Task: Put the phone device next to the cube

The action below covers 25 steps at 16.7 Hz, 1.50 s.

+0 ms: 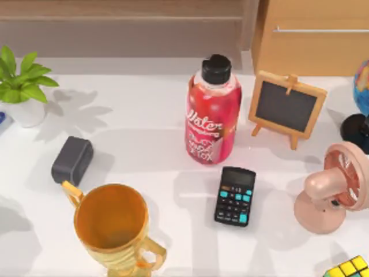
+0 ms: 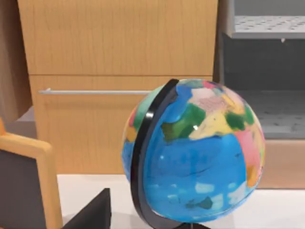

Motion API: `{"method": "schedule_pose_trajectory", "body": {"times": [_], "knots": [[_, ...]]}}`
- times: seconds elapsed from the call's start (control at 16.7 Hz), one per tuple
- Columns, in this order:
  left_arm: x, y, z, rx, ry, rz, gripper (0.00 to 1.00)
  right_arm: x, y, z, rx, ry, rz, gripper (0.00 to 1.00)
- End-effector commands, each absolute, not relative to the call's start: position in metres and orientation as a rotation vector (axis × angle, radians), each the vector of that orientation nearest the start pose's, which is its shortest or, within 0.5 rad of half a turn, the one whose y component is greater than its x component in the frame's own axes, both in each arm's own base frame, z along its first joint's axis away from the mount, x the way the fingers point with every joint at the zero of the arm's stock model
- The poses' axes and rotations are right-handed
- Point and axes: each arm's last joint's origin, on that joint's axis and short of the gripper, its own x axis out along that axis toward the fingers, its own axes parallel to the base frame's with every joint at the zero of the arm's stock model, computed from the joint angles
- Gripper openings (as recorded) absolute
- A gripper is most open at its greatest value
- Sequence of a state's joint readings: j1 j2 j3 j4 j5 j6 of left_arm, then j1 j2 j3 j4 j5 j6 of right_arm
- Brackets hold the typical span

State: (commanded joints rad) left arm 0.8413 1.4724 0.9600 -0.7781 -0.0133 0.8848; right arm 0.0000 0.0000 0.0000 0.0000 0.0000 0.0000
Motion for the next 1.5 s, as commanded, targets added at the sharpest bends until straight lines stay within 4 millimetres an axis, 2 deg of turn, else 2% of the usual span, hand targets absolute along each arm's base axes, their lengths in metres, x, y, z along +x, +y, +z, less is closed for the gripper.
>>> {"method": "schedule_pose_trajectory", "body": {"times": [0.18,0.3,0.66,1.08,1.32,1.5], "knots": [[0.174,0.217,0.161,0.055,1.505,0.048,1.0,0.106,-0.001,0.16,0.0,0.0,0.0,1.0],[0.171,0.219,0.148,0.003,1.537,0.018,1.0,0.106,-0.001,0.16,0.0,0.0,0.0,1.0],[0.171,0.219,0.146,0.0,1.54,0.014,1.0,0.106,-0.001,0.16,0.0,0.0,0.0,1.0],[0.172,0.22,0.109,-0.006,1.542,0.014,1.0,0.106,-0.001,0.16,0.0,0.0,0.0,1.0],[0.172,0.22,0.106,-0.006,1.542,0.013,1.0,0.106,-0.001,0.16,0.0,0.0,0.0,1.0],[0.172,0.22,0.106,-0.006,1.542,0.013,0.77,0.106,-0.001,0.16,0.0,0.0,0.0,1.0]]}}
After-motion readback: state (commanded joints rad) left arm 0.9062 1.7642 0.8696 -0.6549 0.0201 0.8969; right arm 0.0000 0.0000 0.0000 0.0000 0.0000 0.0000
